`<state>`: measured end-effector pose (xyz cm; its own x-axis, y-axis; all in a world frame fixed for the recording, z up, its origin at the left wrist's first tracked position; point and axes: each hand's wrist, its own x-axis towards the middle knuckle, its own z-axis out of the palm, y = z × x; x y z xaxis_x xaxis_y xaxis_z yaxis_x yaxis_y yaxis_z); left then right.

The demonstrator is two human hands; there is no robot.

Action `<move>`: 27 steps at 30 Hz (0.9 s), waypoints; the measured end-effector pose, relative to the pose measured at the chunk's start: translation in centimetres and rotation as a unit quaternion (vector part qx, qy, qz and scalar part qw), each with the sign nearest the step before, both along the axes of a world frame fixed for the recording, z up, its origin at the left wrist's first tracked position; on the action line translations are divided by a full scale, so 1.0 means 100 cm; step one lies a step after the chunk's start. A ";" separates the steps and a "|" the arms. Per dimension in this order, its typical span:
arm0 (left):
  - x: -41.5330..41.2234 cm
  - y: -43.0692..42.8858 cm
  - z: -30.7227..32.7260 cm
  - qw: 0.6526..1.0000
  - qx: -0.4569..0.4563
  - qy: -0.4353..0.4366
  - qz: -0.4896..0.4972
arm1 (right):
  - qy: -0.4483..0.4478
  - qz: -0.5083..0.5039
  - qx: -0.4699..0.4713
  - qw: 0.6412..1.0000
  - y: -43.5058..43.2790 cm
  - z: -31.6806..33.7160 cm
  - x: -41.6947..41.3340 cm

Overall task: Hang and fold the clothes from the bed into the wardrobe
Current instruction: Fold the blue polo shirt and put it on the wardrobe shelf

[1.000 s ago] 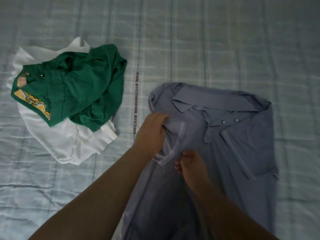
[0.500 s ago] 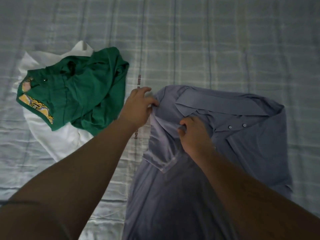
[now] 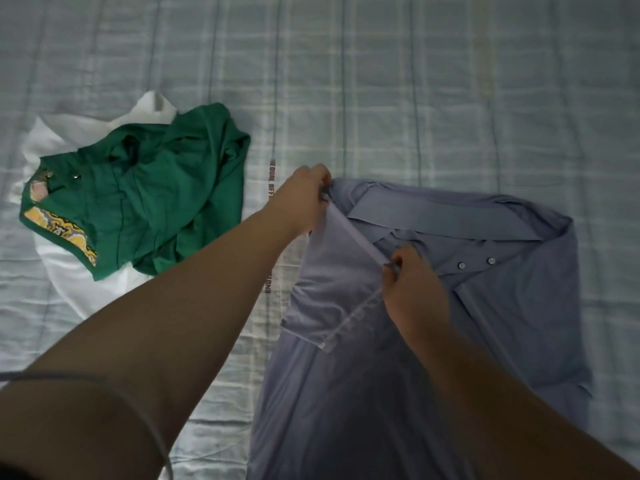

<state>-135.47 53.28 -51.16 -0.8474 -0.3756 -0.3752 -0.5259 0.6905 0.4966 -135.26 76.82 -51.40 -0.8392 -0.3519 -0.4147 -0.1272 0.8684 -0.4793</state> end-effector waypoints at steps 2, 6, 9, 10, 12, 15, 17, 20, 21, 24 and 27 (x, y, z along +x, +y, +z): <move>0.007 0.010 0.000 0.997 -0.070 0.042 0.015 | 0.041 0.006 -0.025 0.999 0.001 0.002 0.004; 0.046 0.039 0.011 0.972 -0.156 0.174 0.009 | 0.194 0.100 -0.076 0.973 -0.006 0.009 0.017; 0.086 0.067 0.003 0.976 -0.125 0.164 -0.073 | 0.178 0.195 -0.024 0.964 -0.010 -0.002 0.035; 0.096 0.073 -0.003 0.979 -0.122 0.133 -0.100 | 0.168 0.220 0.008 0.961 -0.008 -0.009 0.039; 0.112 0.079 -0.021 0.982 -0.126 0.066 -0.126 | 0.161 0.244 0.056 0.955 -0.002 -0.026 0.042; 0.126 0.076 -0.049 0.979 -0.162 0.015 -0.126 | 0.177 0.257 0.078 0.947 0.003 -0.042 0.041; 0.129 0.073 -0.058 0.973 -0.187 0.007 -0.131 | 0.186 0.257 0.084 0.945 0.002 -0.046 0.042; 0.129 0.074 -0.053 0.976 -0.178 0.020 -0.126 | 0.186 0.255 0.090 0.944 0.003 -0.040 0.046; 0.131 0.075 -0.047 0.977 -0.172 0.029 -0.119 | 0.189 0.257 0.087 0.944 0.007 -0.035 0.050; 0.153 0.083 -0.024 0.980 -0.157 0.053 -0.113 | 0.187 0.255 0.052 0.947 0.030 -0.020 0.071; 0.192 0.104 -0.003 0.984 -0.113 0.068 -0.117 | 0.149 0.216 0.016 0.965 0.066 -0.002 0.106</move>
